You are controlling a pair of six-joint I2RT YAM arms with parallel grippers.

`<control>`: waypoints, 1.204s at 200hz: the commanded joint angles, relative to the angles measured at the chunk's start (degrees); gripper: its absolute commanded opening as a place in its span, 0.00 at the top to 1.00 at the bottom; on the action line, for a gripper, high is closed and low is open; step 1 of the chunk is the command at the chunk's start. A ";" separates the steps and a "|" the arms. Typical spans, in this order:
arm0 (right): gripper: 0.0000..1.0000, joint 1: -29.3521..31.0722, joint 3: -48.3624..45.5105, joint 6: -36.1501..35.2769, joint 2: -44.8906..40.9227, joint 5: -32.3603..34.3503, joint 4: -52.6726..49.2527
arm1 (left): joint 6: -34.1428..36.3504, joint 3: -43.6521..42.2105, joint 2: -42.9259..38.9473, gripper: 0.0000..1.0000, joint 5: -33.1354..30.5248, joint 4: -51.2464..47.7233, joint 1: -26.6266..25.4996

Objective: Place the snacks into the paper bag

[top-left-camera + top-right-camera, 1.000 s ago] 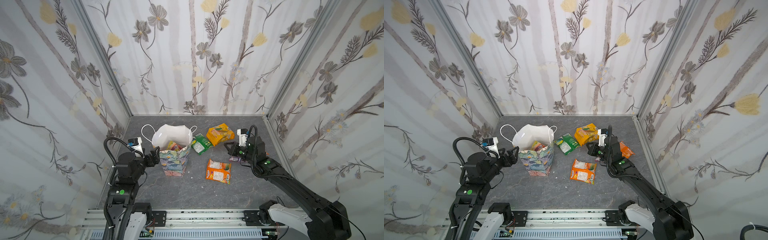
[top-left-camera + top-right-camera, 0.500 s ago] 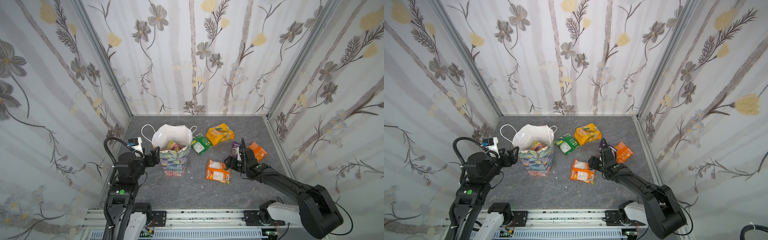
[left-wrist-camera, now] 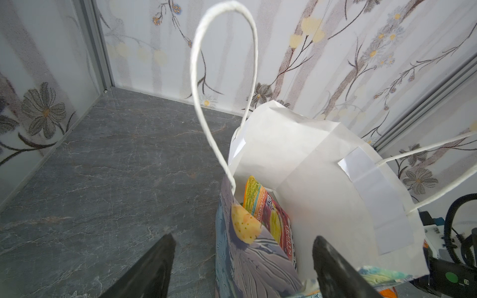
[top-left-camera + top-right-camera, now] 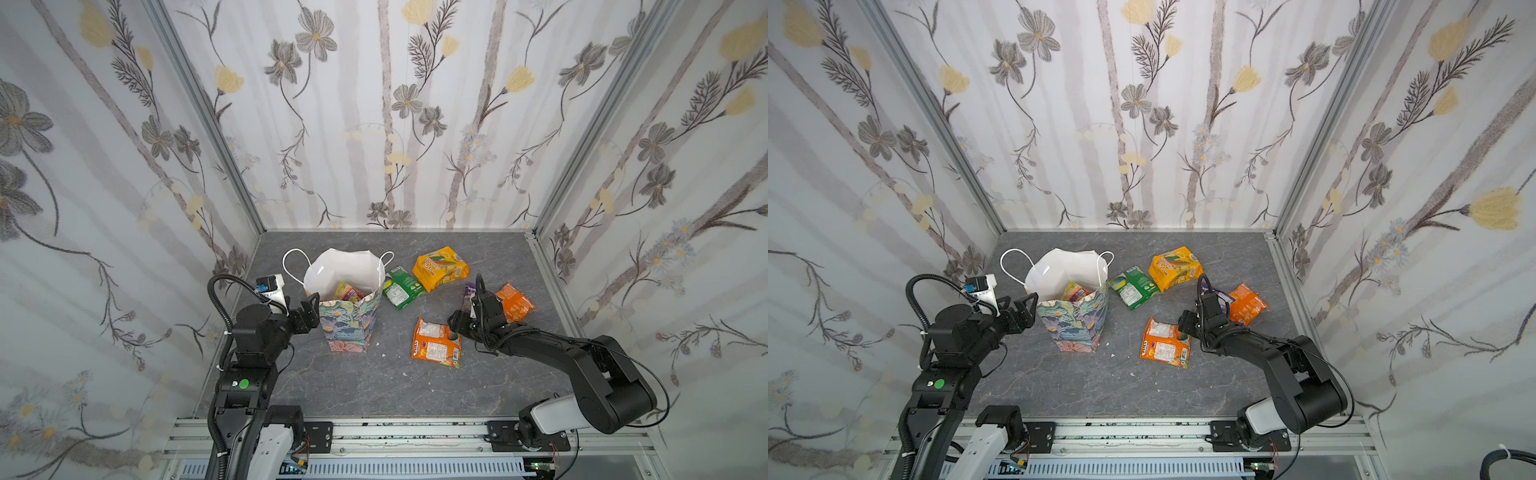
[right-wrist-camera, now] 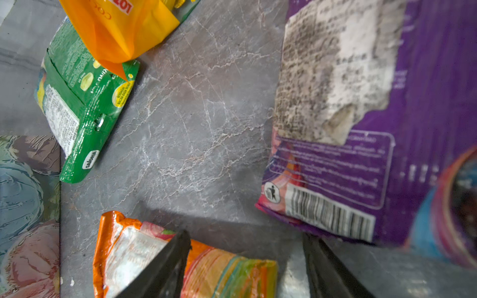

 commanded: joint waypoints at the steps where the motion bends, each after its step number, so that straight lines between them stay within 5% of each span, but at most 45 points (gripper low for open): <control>1: 0.34 1.49 0.62 -0.04 -0.14 4.65 -1.62 | 0.01 -0.06 0.05 0.17 -0.17 1.52 0.00; 66: 0.44 5.50 1.96 1.71 3.11 5.44 -1.64 | 0.07 -0.06 -0.32 0.17 -0.17 1.52 0.01; 147: 1.00 4.73 5.38 1.09 6.09 1.08 2.03 | 0.19 0.03 -0.59 0.17 -0.43 1.25 0.00; 241: 1.00 3.76 7.07 -0.57 -8.97 -4.87 2.03 | 0.19 -0.06 -0.41 0.17 -0.25 1.52 0.00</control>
